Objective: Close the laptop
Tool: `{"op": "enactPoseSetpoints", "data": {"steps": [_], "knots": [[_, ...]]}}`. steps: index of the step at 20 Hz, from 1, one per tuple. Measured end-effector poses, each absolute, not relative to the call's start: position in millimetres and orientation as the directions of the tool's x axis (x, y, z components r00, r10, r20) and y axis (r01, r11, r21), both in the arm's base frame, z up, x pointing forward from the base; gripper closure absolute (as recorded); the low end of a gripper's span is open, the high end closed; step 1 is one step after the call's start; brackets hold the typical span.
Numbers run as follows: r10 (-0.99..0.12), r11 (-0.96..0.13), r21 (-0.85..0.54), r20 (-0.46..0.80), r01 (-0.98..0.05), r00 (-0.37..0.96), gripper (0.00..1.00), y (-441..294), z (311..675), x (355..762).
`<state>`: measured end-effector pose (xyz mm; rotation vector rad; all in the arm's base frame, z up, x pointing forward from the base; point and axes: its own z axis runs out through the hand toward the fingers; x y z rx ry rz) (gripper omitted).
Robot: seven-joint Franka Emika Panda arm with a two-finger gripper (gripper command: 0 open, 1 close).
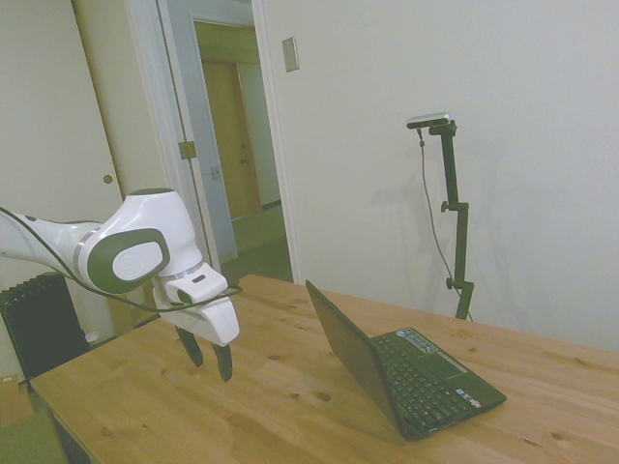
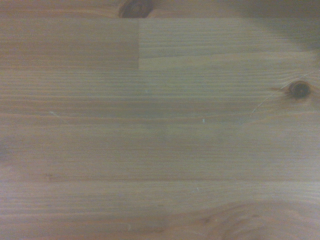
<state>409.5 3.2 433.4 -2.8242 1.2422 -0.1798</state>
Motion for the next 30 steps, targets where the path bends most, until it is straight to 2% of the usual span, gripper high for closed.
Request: {"op": "enactPoseSetpoints", "data": {"steps": [4, 8, 11, 15, 19, 20, 30], "knots": [[-0.737, -0.675, -0.099, 0.142, -0.732, 0.661, 0.0, -1.8, 433.0, 412.8], [-0.8, -0.591, -0.148, 0.241, -0.793, 0.55, 0.0, -22.5, 443.1, 420.5], [-0.846, -0.508, -0.194, 0.292, -0.839, 0.445, 0.0, -42.4, 463.8, 428.6], [-0.884, -0.424, -0.242, 0.318, -0.873, 0.341, 0.0, -74.2, 492.4, 447.9], [-0.906, -0.366, -0.255, 0.317, -0.895, 0.281, 0.0, -102.3, 498.4, 476.2], [-0.911, -0.355, -0.257, 0.313, -0.899, 0.27, 1.0, -106.9, 498.5, 482.2], [-0.93, -0.305, -0.296, 0.298, -0.905, 0.216, 1.0, -112.4, 509.4, 497.7]]}}
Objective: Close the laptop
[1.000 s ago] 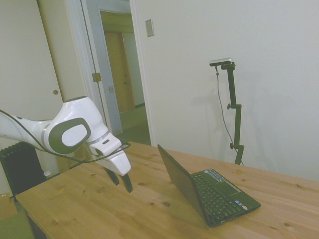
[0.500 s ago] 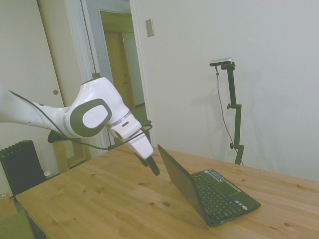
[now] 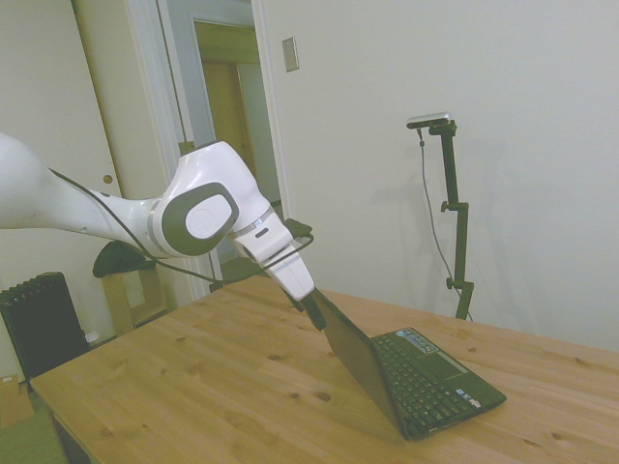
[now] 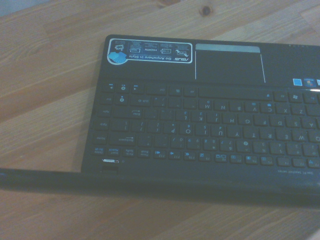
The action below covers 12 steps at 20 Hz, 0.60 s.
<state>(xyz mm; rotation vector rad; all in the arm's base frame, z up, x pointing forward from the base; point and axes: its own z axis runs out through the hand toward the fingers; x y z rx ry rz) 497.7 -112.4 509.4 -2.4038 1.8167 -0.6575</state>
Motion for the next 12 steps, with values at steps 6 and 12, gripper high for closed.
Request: {"op": "enactPoseSetpoints", "data": {"steps": [6, 12], "knots": [[-0.935, -0.286, -0.304, 0.295, -0.909, 0.196, 1.0, -121.9, 513.6, 496.8], [-0.94, -0.267, -0.307, 0.291, -0.913, 0.178, 1.0, -131.5, 514.1, 494.4]]}}
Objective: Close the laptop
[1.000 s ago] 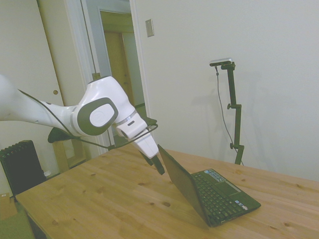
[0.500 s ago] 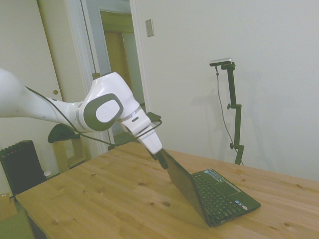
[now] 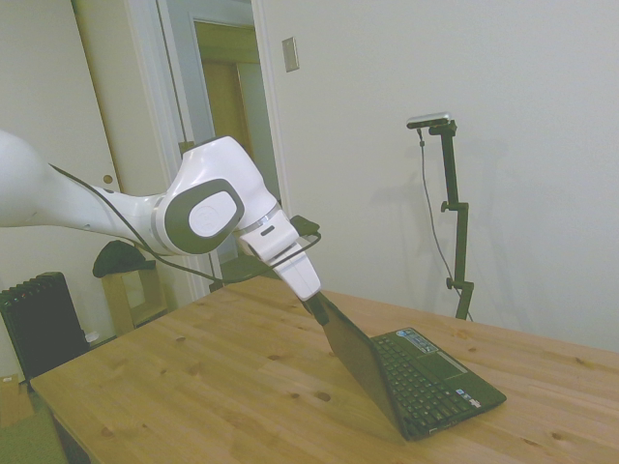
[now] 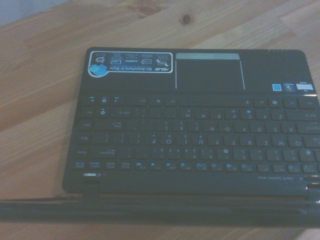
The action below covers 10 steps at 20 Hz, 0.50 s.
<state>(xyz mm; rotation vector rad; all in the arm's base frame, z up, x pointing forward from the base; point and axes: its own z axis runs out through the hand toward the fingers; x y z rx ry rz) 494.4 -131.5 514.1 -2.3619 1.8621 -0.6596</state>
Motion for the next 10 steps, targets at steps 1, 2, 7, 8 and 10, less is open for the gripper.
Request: {"op": "enactPoseSetpoints", "data": {"steps": [1, 2, 7, 8, 10], "knots": [[-0.94, -0.266, -0.308, 0.291, -0.913, 0.176, 1.0, -132.3, 514.6, 494.4], [-0.941, -0.265, -0.309, 0.291, -0.913, 0.174, 1.0, -133.2, 515.7, 494.5], [-0.944, -0.249, -0.317, 0.291, -0.915, 0.157, 1.0, -142.7, 521.3, 497.1], [-0.945, -0.243, -0.317, 0.29, -0.917, 0.15, 1.0, -146.4, 522.6, 498.1], [-0.949, -0.226, -0.31, 0.285, -0.923, 0.137, 1.0, -156.3, 523.4, 499.8]]}}
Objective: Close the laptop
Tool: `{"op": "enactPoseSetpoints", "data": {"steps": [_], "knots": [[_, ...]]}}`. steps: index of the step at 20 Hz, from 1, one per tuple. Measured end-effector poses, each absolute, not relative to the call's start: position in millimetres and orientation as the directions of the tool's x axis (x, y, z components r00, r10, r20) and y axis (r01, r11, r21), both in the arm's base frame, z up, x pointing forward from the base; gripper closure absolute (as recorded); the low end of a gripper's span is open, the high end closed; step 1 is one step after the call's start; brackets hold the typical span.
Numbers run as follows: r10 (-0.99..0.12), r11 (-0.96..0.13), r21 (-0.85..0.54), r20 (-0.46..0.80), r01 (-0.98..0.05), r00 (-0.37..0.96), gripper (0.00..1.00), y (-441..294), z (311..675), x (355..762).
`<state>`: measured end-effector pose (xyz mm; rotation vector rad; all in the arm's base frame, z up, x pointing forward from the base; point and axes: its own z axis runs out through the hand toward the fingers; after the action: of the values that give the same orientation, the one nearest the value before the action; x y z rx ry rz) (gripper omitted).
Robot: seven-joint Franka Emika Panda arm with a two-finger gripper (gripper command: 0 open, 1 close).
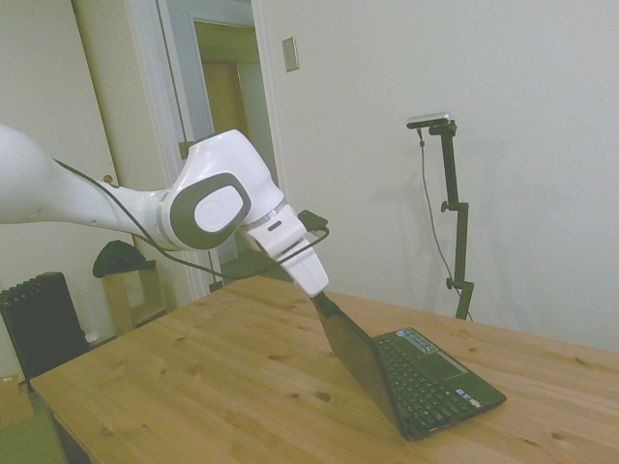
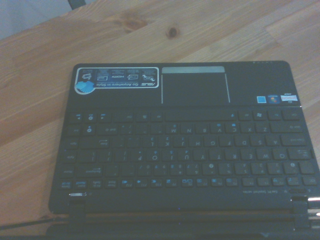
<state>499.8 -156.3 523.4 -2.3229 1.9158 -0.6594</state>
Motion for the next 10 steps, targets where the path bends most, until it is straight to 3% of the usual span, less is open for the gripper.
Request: {"op": "enactPoseSetpoints", "data": {"steps": [10], "knots": [[-0.955, -0.179, -0.305, 0.283, -0.936, 0.09, 1.0, -237.3, 527.3, 523.3]]}}
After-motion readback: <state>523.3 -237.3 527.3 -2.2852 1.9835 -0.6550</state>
